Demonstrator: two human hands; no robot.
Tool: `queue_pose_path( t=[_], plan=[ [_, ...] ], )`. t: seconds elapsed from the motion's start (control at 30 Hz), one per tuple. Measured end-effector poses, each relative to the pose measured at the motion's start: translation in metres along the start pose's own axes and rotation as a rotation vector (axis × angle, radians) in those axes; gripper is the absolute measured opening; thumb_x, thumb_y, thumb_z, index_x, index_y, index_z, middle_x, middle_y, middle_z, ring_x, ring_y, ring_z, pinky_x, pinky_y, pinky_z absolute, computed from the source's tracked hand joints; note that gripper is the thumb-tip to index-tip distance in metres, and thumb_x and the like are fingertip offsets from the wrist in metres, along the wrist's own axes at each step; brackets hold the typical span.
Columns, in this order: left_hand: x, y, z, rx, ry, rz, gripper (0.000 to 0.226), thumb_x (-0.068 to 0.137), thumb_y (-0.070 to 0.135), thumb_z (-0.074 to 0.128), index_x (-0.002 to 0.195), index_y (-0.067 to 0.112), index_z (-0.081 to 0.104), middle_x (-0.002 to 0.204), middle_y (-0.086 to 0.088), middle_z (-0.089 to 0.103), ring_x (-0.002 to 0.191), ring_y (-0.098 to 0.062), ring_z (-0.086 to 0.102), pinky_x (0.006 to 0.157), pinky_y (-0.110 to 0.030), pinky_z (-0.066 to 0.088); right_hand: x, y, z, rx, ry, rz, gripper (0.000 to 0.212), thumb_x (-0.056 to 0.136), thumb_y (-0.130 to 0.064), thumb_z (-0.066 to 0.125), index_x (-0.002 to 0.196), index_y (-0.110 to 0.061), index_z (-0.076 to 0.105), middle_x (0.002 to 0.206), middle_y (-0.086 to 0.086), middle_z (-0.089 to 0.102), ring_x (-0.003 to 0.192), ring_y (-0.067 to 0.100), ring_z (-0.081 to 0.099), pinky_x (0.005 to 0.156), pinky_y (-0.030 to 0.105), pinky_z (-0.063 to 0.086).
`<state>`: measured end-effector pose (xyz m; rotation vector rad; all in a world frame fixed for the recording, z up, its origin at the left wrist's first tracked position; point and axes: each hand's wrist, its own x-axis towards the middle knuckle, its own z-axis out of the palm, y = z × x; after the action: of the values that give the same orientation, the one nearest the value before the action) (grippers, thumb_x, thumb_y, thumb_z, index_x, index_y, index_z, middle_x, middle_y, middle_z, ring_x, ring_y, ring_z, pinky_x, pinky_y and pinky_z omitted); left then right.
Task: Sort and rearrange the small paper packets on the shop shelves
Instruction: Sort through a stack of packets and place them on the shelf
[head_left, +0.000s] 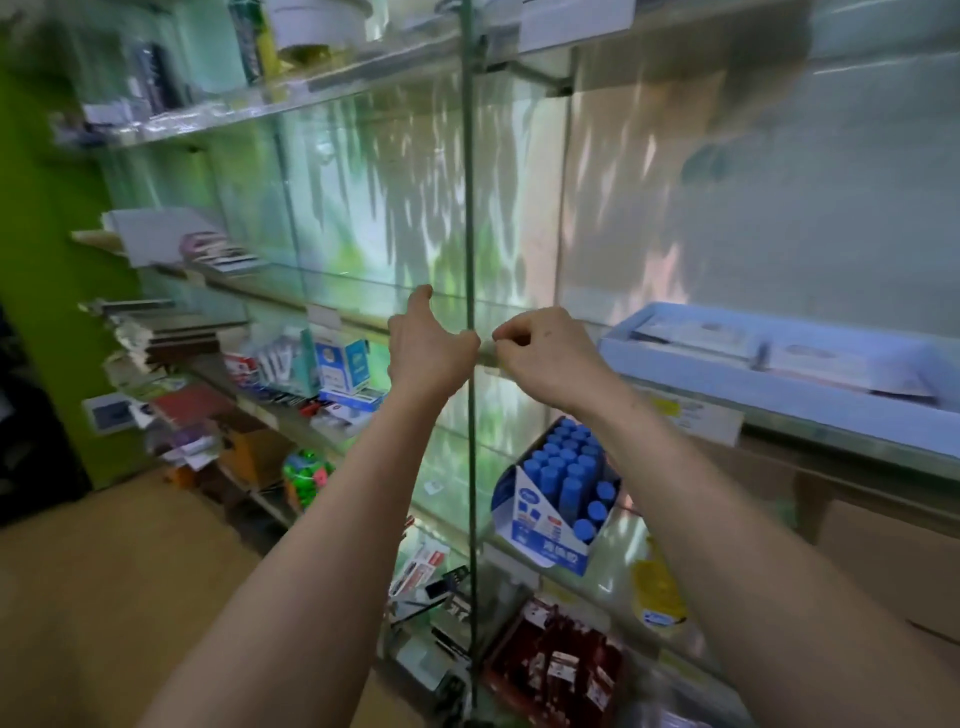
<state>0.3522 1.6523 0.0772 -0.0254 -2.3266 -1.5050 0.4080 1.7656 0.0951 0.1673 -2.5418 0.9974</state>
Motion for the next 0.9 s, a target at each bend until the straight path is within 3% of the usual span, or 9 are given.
queue_pose_path(
  t=[0.2, 0.3, 0.4, 0.47, 0.57, 0.67, 0.73, 0.83, 0.9],
  plan=[
    [0.034, -0.039, -0.055, 0.142, 0.042, 0.013, 0.072, 0.077, 0.021, 0.063, 0.143, 0.019, 0.036, 0.133, -0.016, 0.047, 0.116, -0.034, 0.052, 0.098, -0.046, 0.044, 0.022, -0.039, 0.056, -0.055, -0.083, -0.050, 0.027, 0.091, -0.017, 0.049, 0.107, -0.009, 0.069, 0.105, 0.009, 0.069, 0.097, 0.025, 0.061, 0.085, 0.036, 0.050],
    [0.055, -0.059, -0.091, 0.256, 0.062, 0.014, 0.070, 0.075, 0.019, 0.063, 0.141, 0.015, 0.040, 0.133, -0.016, 0.050, 0.119, -0.032, 0.051, 0.100, -0.044, 0.042, 0.037, -0.064, 0.085, -0.085, -0.116, -0.068, 0.017, 0.088, -0.014, 0.051, 0.081, -0.005, 0.063, 0.083, 0.009, 0.062, 0.083, 0.028, 0.056, 0.069, 0.030, 0.044],
    [0.076, -0.079, -0.131, 0.396, 0.069, 0.022, 0.059, 0.075, 0.023, 0.064, 0.131, 0.016, 0.049, 0.123, -0.018, 0.056, 0.117, -0.034, 0.052, 0.096, -0.040, 0.045, 0.053, -0.095, 0.116, -0.140, -0.148, -0.077, 0.023, 0.085, -0.012, 0.051, 0.063, -0.007, 0.049, 0.064, 0.009, 0.046, 0.072, 0.030, 0.044, 0.055, 0.031, 0.033],
    [0.090, -0.094, -0.157, 0.519, 0.039, -0.009, 0.058, 0.079, 0.027, 0.064, 0.133, 0.015, 0.048, 0.130, -0.017, 0.050, 0.120, -0.034, 0.049, 0.097, -0.039, 0.045, 0.064, -0.113, 0.138, -0.183, -0.169, -0.097, 0.018, 0.085, -0.011, 0.051, 0.078, -0.001, 0.064, 0.076, 0.017, 0.059, 0.081, 0.036, 0.053, 0.061, 0.033, 0.041],
    [0.108, -0.118, -0.197, 0.657, -0.048, -0.079, 0.063, 0.080, 0.028, 0.065, 0.137, 0.012, 0.044, 0.139, -0.016, 0.042, 0.123, -0.033, 0.047, 0.100, -0.043, 0.044, 0.077, -0.136, 0.176, -0.245, -0.200, -0.112, 0.026, 0.088, -0.013, 0.052, 0.103, 0.004, 0.065, 0.099, 0.019, 0.064, 0.092, 0.034, 0.059, 0.070, 0.032, 0.047],
    [0.121, -0.154, -0.232, 0.813, -0.142, -0.166, 0.071, 0.078, 0.034, 0.067, 0.140, 0.017, 0.037, 0.144, -0.016, 0.035, 0.132, -0.035, 0.035, 0.107, -0.049, 0.035, 0.083, -0.155, 0.223, -0.343, -0.304, -0.104, 0.019, 0.089, -0.012, 0.050, 0.074, -0.001, 0.051, 0.075, 0.014, 0.050, 0.065, 0.026, 0.045, 0.049, 0.027, 0.030],
    [0.124, -0.183, -0.253, 0.865, -0.209, -0.234, 0.075, 0.071, 0.040, 0.066, 0.138, 0.020, 0.039, 0.141, -0.015, 0.037, 0.129, -0.036, 0.035, 0.106, -0.051, 0.035, 0.084, -0.166, 0.256, -0.357, -0.365, -0.079, 0.031, 0.089, -0.010, 0.049, 0.062, -0.005, 0.035, 0.062, 0.010, 0.036, 0.054, 0.020, 0.034, 0.045, 0.028, 0.022],
    [0.124, -0.226, -0.283, 0.909, -0.236, -0.343, 0.082, 0.070, 0.038, 0.069, 0.141, 0.017, 0.035, 0.142, -0.014, 0.037, 0.131, -0.036, 0.034, 0.107, -0.050, 0.035, 0.082, -0.185, 0.304, -0.377, -0.442, -0.063, 0.018, 0.091, -0.016, 0.051, 0.078, -0.004, 0.045, 0.075, 0.010, 0.046, 0.067, 0.024, 0.046, 0.049, 0.028, 0.032],
    [0.127, -0.253, -0.302, 0.937, -0.242, -0.450, 0.083, 0.069, 0.035, 0.071, 0.141, 0.014, 0.035, 0.142, -0.015, 0.036, 0.132, -0.037, 0.033, 0.105, -0.050, 0.036, 0.083, -0.197, 0.333, -0.382, -0.497, -0.052, 0.021, 0.090, -0.015, 0.050, 0.072, -0.006, 0.045, 0.077, 0.009, 0.050, 0.067, 0.022, 0.050, 0.052, 0.027, 0.037]
  ],
)
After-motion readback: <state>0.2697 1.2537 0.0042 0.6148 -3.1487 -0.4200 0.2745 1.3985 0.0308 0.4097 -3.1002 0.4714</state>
